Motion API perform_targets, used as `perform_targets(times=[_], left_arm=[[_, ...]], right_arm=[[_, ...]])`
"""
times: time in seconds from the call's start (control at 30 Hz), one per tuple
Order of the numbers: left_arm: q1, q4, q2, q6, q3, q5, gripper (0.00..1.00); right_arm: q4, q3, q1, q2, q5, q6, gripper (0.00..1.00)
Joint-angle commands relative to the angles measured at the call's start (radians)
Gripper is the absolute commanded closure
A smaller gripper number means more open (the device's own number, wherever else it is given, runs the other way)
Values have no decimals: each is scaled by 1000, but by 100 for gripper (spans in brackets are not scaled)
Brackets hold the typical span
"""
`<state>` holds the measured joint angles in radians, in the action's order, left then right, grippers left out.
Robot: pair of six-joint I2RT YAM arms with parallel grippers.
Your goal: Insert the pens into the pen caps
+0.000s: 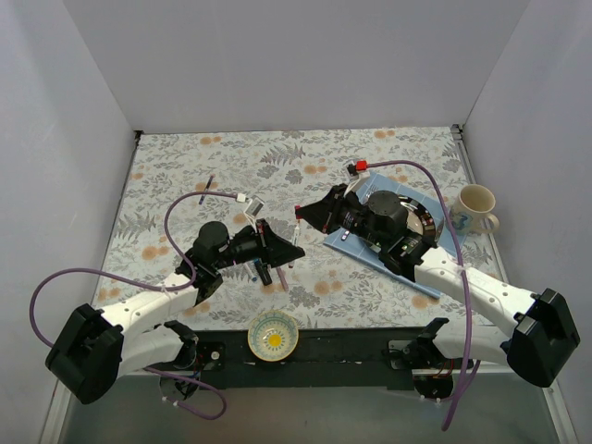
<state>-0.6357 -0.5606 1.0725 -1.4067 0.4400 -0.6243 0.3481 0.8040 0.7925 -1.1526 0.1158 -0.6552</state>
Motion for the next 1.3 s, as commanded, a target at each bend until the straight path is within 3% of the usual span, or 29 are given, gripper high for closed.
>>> perform_targets(times=[0.0,0.47,0.67,0.87,0.93,1.1,1.27], left_arm=[[-4,-12,4,37,58,21,100],[-5,1,6,46,88,70,100],[-4,-61,-26,64,75,115,100],[-4,-44,-26,126,127,87,100],[-4,-1,-34,152,156,74,100],[-4,145,-91,280,221,61,100],[-4,254,-160,365,252,37,100]], right_arm=[[66,14,7,33,7,-7,99],[95,-46,28,86,-34,-21,99],[181,-112,53,110,-48,-61,99],[178,-115,86,100,-22,-29,99],[192,-127,86,128,-13,-18,93],[146,-71,86,186,5,84,54],[39,90,86,185,24,143,18]])
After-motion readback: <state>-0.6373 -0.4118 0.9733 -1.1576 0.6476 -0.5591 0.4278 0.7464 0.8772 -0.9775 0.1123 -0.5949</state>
